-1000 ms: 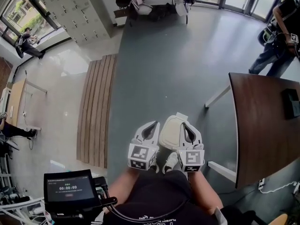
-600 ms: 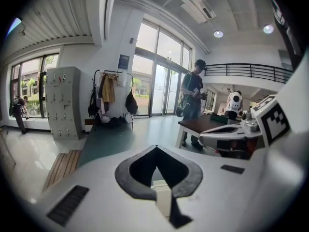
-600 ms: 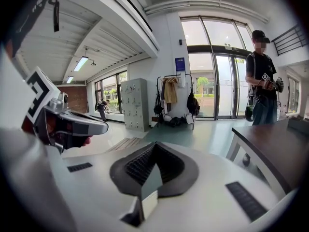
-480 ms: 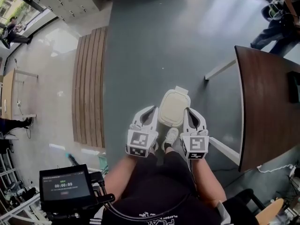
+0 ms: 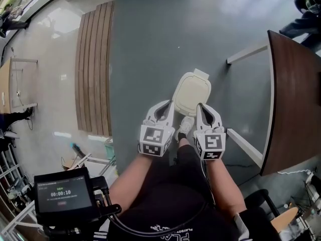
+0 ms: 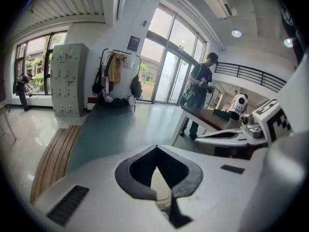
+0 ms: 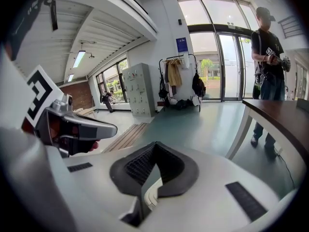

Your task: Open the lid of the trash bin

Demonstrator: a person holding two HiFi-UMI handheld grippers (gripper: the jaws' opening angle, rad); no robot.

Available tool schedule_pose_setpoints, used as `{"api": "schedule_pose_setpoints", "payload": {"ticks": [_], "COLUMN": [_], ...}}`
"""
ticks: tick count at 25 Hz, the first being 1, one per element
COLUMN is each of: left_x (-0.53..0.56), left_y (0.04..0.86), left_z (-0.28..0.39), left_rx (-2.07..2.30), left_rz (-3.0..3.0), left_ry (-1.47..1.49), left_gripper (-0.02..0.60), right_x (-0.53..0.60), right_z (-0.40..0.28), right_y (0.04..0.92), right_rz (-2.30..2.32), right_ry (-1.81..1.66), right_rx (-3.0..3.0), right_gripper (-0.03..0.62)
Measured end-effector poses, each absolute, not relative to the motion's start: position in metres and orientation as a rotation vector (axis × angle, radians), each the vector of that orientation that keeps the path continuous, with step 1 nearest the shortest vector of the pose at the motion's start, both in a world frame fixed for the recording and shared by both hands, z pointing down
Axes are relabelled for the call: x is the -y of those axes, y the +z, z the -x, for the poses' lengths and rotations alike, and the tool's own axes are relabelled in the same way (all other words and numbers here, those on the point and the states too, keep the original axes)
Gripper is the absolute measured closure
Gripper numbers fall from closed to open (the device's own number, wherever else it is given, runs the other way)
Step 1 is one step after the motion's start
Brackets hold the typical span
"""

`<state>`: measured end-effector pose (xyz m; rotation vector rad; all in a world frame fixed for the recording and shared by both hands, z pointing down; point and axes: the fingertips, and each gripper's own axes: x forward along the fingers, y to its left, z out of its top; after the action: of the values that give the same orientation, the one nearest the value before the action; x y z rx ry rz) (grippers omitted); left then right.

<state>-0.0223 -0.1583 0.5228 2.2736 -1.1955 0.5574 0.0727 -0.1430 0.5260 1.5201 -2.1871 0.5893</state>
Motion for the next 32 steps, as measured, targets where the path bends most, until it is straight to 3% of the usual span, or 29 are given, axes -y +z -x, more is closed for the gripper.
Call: {"api": "schedule_pose_setpoints", "payload": {"ticks": [9,21,32], "left_x": [0.153,0.119,0.096], "left_y": [0.654,0.683,0.804], "left_z": [0.005,0.045,0.028], "left_rx": [1.164,1.171,1.078], "left_rz": [-2.158,-2.045,-2.02], "left_ry": [0.649,0.681,0.74], "left_gripper": [0.583,0.583,0.583], "right_x": [0.139,0.102,0.077], "right_z": [-0.082,-0.046,-0.047], "right_y": [0.665,0.684,0.808], "right_rz": [-1.522,-1.487,-1.431], "right_ry": [0.771,0.831,0.916], "right_rx": [2.081,2.03,1.971], "right_gripper": [0.595,0.595,0.595]}}
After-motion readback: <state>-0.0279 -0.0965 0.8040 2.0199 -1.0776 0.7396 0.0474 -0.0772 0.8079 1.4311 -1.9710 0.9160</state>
